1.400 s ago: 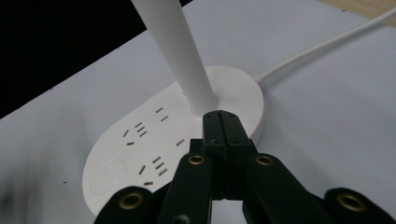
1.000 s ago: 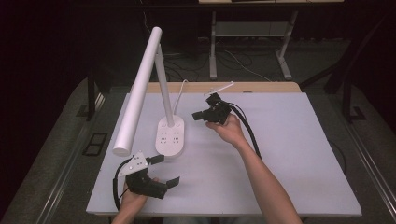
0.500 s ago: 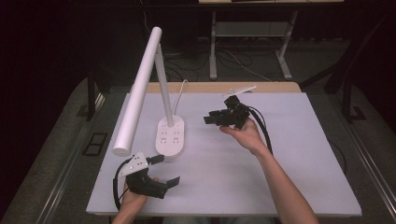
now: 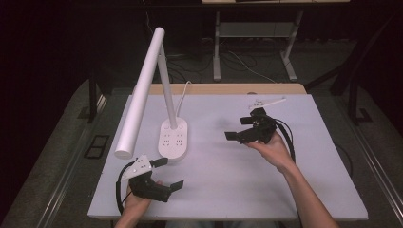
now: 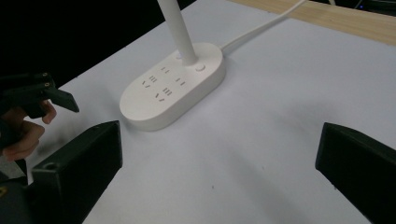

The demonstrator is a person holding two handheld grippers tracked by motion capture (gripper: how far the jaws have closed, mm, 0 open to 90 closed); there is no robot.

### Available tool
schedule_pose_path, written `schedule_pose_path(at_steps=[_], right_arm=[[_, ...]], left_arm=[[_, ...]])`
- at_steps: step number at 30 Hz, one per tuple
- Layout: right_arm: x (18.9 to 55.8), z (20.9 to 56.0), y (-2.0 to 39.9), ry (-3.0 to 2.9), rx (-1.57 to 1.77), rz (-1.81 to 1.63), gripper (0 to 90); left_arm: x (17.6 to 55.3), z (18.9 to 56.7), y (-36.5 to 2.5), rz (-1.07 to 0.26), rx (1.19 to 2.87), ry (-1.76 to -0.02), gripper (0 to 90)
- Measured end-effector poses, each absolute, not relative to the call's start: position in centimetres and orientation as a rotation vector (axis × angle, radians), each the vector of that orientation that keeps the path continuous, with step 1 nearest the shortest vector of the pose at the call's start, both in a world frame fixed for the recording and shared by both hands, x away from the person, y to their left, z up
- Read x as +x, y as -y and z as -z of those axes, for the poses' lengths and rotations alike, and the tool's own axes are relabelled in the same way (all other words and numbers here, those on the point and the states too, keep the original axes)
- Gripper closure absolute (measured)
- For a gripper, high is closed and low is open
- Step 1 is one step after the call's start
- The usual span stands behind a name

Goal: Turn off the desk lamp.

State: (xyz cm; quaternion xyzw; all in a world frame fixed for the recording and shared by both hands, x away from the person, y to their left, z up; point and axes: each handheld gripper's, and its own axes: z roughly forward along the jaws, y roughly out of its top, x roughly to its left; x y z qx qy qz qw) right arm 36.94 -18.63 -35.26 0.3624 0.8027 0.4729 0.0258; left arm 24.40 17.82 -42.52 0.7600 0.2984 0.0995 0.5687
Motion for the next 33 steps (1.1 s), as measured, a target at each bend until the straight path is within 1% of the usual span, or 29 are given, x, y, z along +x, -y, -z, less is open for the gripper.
schedule_pose_path(at_steps=[7, 22, 33], right_arm=[[34.5, 35.9, 21.4, -2.455, 1.162, -1.478, 0.6], [29.5, 37.6, 25.8, -2.346, 1.236, -1.504, 0.7], [25.9, 40.2, 28.0, -2.289, 1.284, -1.487, 0.7]], left_arm=[[24.4, 42.6, -17.8, -0.230, 1.790, -0.701, 0.0], [24.3, 42.5, -17.8, -0.231, 1.796, -0.700, 0.0], [24.3, 42.6, -17.8, -0.234, 1.799, -0.706, 0.0]])
